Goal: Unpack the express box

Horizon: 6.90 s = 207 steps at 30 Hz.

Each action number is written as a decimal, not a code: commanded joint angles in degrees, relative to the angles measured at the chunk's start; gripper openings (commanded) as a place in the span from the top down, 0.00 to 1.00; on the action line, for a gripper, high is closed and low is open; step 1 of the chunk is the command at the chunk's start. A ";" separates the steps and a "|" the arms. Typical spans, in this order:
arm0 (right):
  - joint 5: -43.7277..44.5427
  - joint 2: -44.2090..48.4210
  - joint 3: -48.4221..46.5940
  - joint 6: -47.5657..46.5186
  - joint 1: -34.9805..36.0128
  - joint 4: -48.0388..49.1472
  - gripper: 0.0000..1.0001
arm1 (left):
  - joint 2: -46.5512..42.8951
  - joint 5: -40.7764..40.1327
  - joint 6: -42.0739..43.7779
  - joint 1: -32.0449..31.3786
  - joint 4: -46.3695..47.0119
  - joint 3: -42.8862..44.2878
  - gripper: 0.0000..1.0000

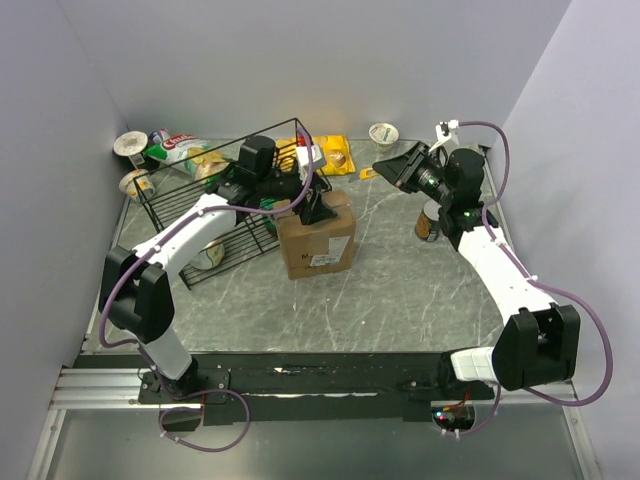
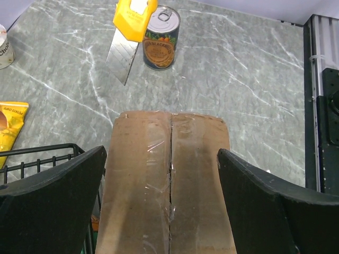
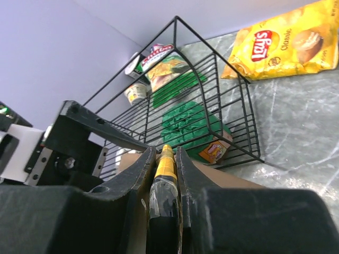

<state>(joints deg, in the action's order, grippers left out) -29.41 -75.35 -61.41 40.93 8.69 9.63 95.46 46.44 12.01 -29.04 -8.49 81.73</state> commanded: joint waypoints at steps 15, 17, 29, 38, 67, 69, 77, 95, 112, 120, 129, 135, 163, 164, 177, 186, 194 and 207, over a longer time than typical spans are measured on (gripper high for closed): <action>4.10 1.00 2.08 -4.27 3.53 -0.40 1.00 | 1.40 -2.14 1.88 -0.67 -0.21 -1.05 0.09; 4.45 1.17 2.26 -4.80 3.97 -0.66 1.00 | 1.48 -2.23 1.96 -0.76 -0.21 -1.05 0.09; 6.29 4.68 4.01 -6.48 4.49 -4.88 1.00 | 1.66 -6.79 1.44 -1.55 0.40 -2.81 0.11; 7.26 8.73 4.72 -6.74 4.50 -9.36 1.00 | 3.41 -11.63 -2.43 -1.64 3.31 -3.60 0.25; 19.90 4.42 -4.07 -35.38 15.13 -5.23 1.00 | 3.33 -12.42 -2.87 -2.34 3.39 -4.39 0.28; 20.70 4.34 -4.25 -36.26 15.57 -4.97 1.00 | 3.33 -12.51 -2.96 -2.34 3.39 -4.48 0.28; 21.85 3.02 -4.51 -37.50 16.10 -5.06 1.00 | 3.50 -12.51 -3.05 -2.34 3.39 -4.48 0.28; 22.99 6.36 -3.90 -36.18 17.68 -14.81 1.00 | 4.47 -19.89 -3.66 -2.78 4.27 -4.92 0.36; 22.12 10.92 -2.32 -34.51 18.47 -22.90 1.00 | 6.67 -23.23 -4.54 -2.78 4.01 -4.04 0.47; 22.03 15.06 -2.05 -34.51 18.56 -30.01 1.00 | 7.11 -22.71 -4.63 -2.78 4.01 -3.86 0.47; 23.08 11.99 -6.27 -38.37 18.21 -22.30 1.00 | 5.97 -20.33 -4.36 -3.13 3.75 -4.30 0.46; 23.52 5.66 -10.13 -40.49 18.03 -15.52 1.00 | 4.65 -19.45 -4.10 -3.83 3.66 -5.36 0.46; 23.26 0.64 -10.49 -44.88 18.03 -15.60 1.00 | 4.73 -22.00 -4.80 -4.45 3.83 -5.62 0.48; 23.08 1.08 -10.23 -44.97 18.03 -16.74 1.00 | 4.91 -22.26 -4.80 -4.45 3.92 -5.62 0.49; 21.33 8.46 -6.36 -42.25 18.29 -26.41 1.00 | 6.49 -23.93 -5.95 -4.45 3.83 -5.36 0.59; 21.41 10.67 -10.21 -42.23 17.07 -30.55 1.00 | 5.88 -20.16 -5.16 -4.71 3.39 -5.27 0.57; 20.88 1.62 -16.81 -45.32 15.31 -20.01 1.00 | 3.95 -19.28 -4.54 -5.59 2.69 -6.94 0.58; 19.57 -6.04 -20.60 -43.83 15.83 -18.94 1.00 | 2.71 -19.98 -4.28 -6.12 2.51 -8.17 0.59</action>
<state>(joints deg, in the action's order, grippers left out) -8.97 -82.26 -79.33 -3.05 24.23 -12.01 96.73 27.09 6.90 -34.37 4.03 76.34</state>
